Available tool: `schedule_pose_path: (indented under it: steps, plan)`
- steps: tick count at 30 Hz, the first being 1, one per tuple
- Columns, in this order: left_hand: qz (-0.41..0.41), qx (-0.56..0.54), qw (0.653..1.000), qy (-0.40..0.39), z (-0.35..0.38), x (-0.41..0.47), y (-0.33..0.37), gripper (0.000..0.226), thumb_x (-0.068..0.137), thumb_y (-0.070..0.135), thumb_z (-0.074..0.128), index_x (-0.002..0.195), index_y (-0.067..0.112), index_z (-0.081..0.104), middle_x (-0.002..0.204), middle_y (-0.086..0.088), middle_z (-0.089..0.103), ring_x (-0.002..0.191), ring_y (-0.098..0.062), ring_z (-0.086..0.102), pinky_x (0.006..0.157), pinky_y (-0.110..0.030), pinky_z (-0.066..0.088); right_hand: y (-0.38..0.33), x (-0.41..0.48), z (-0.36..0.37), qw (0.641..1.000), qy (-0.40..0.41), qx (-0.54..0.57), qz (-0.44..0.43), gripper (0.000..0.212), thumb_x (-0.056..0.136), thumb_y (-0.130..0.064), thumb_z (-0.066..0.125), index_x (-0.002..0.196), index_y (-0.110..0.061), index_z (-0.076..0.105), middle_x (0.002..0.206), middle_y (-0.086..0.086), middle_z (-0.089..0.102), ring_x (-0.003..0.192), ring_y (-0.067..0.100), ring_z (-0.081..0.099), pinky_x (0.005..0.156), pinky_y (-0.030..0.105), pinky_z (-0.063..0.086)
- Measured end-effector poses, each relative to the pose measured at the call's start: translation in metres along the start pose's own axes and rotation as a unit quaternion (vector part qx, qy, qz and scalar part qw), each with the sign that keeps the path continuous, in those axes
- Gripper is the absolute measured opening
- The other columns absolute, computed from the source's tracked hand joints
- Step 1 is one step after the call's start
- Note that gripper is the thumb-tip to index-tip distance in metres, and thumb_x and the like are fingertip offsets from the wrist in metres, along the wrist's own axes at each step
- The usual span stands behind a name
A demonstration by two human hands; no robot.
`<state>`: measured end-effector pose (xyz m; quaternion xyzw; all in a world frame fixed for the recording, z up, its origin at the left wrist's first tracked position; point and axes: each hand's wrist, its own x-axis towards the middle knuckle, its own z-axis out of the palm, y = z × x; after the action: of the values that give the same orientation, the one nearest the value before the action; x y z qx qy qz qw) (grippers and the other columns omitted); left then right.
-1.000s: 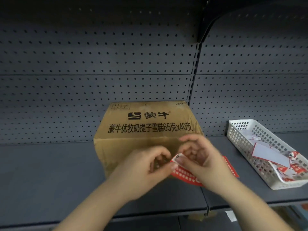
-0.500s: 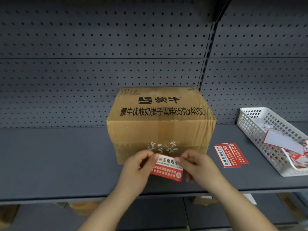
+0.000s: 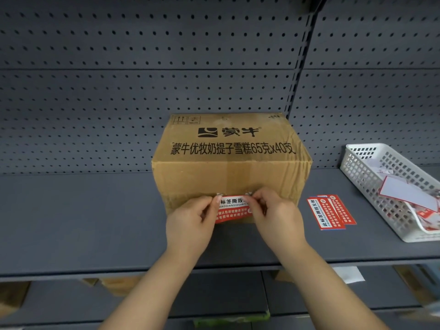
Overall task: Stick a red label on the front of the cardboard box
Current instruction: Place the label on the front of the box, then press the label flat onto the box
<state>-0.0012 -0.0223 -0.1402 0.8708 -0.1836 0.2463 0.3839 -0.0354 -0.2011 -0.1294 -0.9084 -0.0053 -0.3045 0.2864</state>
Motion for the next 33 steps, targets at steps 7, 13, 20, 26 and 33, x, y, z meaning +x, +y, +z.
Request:
schedule_pose_path:
  steps: [7,13,20,26,33]
  plan:
    - [0.018,0.032,0.999,0.034,0.003,0.004,0.005,0.041,0.092,0.047,0.046,0.072,0.018,0.068,0.06,0.006,0.067,0.05,-0.006,0.055,0.038,-0.025,0.04,0.002,0.003,0.002,1.0,0.011,0.006,-0.009,0.038,0.086,-0.051,0.047,0.08,-0.015,0.059,0.067,0.0,0.069,0.049,0.007,0.05,0.043,0.014,0.03]
    - [0.027,0.073,0.996,0.049,0.005,0.009,0.008,0.041,0.09,0.047,0.048,0.066,0.017,0.065,0.055,0.005,0.065,0.043,-0.004,0.046,0.039,-0.012,0.024,0.003,0.005,0.005,0.999,0.026,-0.013,-0.014,0.039,0.086,-0.051,0.046,0.078,-0.015,0.059,0.062,0.0,0.067,0.046,0.007,0.046,0.042,0.013,0.026]
    - [-0.014,0.066,0.996,0.064,0.003,0.009,0.002,0.051,0.085,0.057,0.05,0.053,0.017,0.056,0.042,0.005,0.054,0.036,-0.013,0.049,0.037,-0.02,0.032,0.013,0.01,-0.002,0.997,0.06,-0.043,0.012,0.042,0.079,-0.048,0.067,0.058,-0.016,0.051,0.046,-0.001,0.056,0.038,0.017,0.046,0.04,0.02,0.033]
    - [0.03,0.056,0.992,0.113,-0.022,0.0,-0.013,0.036,0.083,0.047,0.06,0.067,0.016,0.066,0.06,0.0,0.064,0.055,-0.02,0.058,0.05,-0.037,0.049,0.035,0.0,-0.021,0.993,0.094,-0.014,-0.063,0.039,0.086,-0.045,0.062,0.064,-0.012,0.06,0.054,0.002,0.057,0.049,0.021,0.053,0.048,0.032,0.043]
    - [0.323,0.288,0.898,-0.082,0.009,-0.009,-0.021,0.065,0.095,0.043,0.045,0.149,0.015,0.021,0.16,-0.003,0.012,0.145,-0.027,0.008,0.114,-0.058,0.001,0.037,-0.008,0.002,0.898,-0.024,-0.249,-0.363,0.054,0.093,-0.033,0.052,0.143,-0.014,0.041,0.152,0.001,0.036,0.142,0.024,0.027,0.116,0.052,0.02]
